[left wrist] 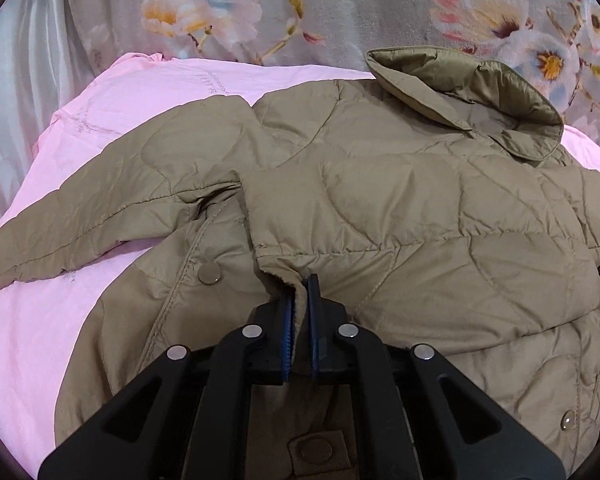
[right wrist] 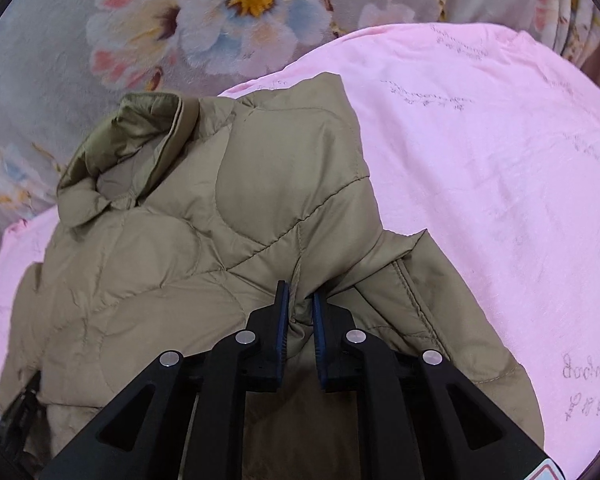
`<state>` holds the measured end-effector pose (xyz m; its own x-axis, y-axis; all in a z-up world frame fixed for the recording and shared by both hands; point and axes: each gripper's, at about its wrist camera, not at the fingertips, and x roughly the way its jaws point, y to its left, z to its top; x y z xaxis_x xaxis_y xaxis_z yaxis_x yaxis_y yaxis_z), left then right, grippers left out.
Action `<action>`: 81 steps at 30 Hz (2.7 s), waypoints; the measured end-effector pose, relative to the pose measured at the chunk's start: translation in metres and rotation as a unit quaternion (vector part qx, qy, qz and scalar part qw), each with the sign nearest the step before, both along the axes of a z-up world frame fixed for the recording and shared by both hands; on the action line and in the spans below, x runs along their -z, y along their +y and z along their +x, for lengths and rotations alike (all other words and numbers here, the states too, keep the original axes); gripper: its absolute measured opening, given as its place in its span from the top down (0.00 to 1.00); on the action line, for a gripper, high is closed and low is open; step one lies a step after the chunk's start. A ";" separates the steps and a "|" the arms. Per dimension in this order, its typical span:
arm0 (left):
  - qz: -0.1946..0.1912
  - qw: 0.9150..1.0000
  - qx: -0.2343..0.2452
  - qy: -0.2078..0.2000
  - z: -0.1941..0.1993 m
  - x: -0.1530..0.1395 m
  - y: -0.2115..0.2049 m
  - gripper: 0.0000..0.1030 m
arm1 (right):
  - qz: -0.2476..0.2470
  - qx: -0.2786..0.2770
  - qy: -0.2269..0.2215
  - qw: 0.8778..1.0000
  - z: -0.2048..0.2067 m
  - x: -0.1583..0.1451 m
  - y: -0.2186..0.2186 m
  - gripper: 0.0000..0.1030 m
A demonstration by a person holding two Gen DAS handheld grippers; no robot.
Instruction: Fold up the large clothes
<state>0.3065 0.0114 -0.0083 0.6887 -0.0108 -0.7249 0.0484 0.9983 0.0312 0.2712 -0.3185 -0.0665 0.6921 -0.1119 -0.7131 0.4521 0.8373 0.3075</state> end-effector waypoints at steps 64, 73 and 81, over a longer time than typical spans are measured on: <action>-0.151 0.977 -0.147 -0.016 -0.101 -0.020 0.248 0.21 | -0.133 -0.187 0.031 0.973 -0.085 -0.021 0.214 0.89; -0.272 0.915 -0.297 0.017 -0.031 0.010 0.370 0.23 | -0.162 -0.178 0.031 0.970 -0.083 -0.021 0.222 0.89; -0.239 0.941 -0.239 0.022 0.008 -0.030 0.346 0.95 | -0.186 -0.166 0.036 0.968 -0.082 -0.021 0.228 0.88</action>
